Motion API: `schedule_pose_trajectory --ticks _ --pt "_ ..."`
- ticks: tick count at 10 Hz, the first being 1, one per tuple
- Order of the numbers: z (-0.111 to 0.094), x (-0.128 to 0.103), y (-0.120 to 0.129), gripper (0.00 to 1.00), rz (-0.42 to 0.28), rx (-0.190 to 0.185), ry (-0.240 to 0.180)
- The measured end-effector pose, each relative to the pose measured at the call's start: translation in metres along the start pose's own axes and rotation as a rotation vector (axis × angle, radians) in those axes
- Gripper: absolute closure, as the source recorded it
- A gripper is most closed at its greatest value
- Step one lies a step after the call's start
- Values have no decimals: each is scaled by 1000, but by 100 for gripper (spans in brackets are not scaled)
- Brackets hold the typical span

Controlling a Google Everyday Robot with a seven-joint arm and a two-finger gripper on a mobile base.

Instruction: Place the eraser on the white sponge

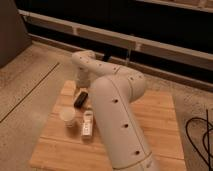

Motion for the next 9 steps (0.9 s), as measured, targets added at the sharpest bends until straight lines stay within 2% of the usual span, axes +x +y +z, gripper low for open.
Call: schedule_pose_trajectory --ticks 3,5,8,9 --pt "21 -8 3 35 -7 -27 41" --pt "32 -5 -6 38 -5 -22 75" --pt "36 0 -12 70 -28 -15 107" --pt "36 -1 -15 82 -31 -10 104"
